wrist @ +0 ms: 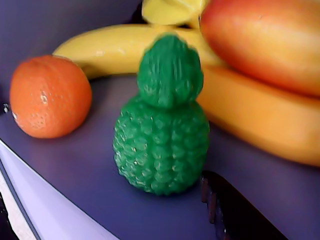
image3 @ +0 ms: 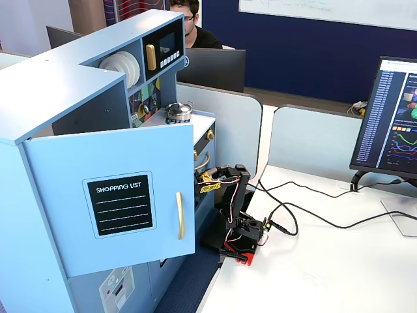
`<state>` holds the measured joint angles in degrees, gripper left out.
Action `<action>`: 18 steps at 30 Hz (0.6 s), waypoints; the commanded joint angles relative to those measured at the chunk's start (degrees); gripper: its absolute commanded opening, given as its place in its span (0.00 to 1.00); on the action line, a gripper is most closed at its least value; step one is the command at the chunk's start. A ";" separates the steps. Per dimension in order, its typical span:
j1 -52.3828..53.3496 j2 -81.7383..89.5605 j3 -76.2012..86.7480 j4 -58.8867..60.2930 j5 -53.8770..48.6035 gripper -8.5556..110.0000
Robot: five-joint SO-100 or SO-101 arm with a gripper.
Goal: Pick up the green pineapple from the left cabinet and place it in the green recipient
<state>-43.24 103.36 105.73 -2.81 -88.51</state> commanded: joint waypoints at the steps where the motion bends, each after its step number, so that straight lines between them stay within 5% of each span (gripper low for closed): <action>1: 1.05 -0.62 -5.19 -2.64 1.32 0.47; 18: 3.16 -14.33 -19.95 -2.46 2.37 0.46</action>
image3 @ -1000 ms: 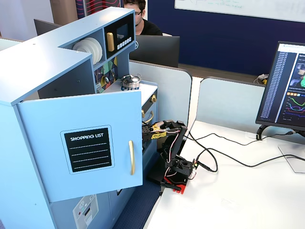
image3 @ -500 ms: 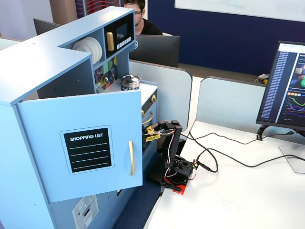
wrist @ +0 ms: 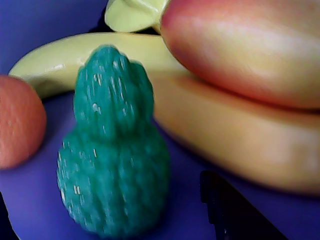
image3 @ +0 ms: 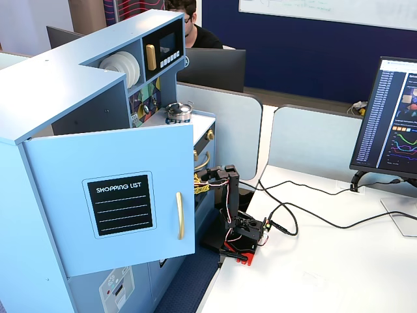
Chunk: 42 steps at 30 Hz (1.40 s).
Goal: Pick up the green pineapple from the left cabinet and place it in the green recipient
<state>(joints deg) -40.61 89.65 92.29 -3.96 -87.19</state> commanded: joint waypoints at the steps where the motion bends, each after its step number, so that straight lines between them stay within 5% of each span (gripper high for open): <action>1: 0.53 -1.23 -7.12 -1.32 1.14 0.46; 11: -1.23 -5.98 -13.27 -1.23 3.96 0.43; 18: -1.76 -7.03 -13.27 0.88 3.87 0.07; 26: -2.20 0.26 -11.25 1.67 7.03 0.07; 30: -3.16 13.27 -7.38 18.90 -8.09 0.07; 42: -2.99 52.03 10.90 39.02 -18.02 0.07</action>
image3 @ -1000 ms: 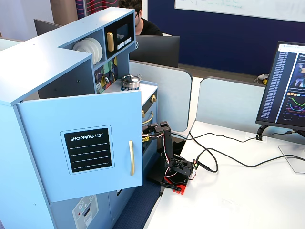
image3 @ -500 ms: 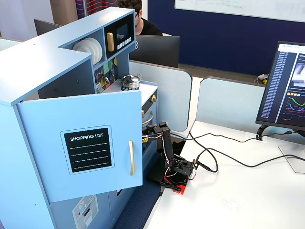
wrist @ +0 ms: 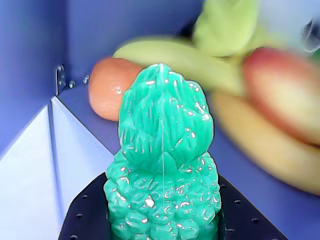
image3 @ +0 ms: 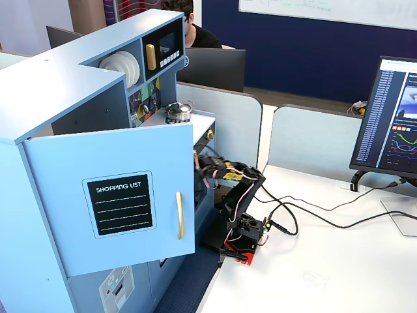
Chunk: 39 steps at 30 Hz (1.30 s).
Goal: Pick up the green pineapple from the left cabinet and place it in the green recipient
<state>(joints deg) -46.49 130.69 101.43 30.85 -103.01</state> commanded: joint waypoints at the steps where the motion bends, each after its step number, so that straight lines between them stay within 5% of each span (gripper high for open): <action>1: 4.83 12.92 1.76 6.68 -2.20 0.07; 11: 36.56 17.93 -0.88 13.10 7.38 0.07; 17: 48.60 7.47 -2.90 1.85 6.59 0.07; 33: 46.93 -26.28 -32.26 -7.82 10.02 0.08; 39: 46.14 -31.55 -34.72 -13.36 14.77 0.25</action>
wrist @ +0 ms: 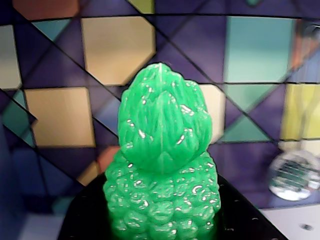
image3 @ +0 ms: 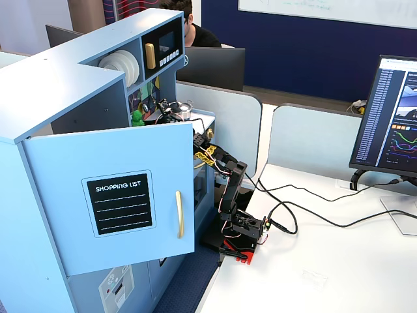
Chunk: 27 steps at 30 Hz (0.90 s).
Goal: Pick up the green pineapple from the left cabinet and place it in the green recipient
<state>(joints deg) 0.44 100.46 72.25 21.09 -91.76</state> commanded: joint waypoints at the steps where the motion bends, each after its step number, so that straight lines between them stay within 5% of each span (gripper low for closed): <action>1: -0.88 -2.02 -6.42 -3.87 5.10 0.32; 7: -1.05 -3.78 -8.35 -3.43 5.98 0.48; 14: -0.62 -0.70 -5.54 -2.37 4.75 0.46; 27: 1.23 46.14 32.78 21.18 3.60 0.45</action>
<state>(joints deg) 0.53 132.89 96.42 35.77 -88.33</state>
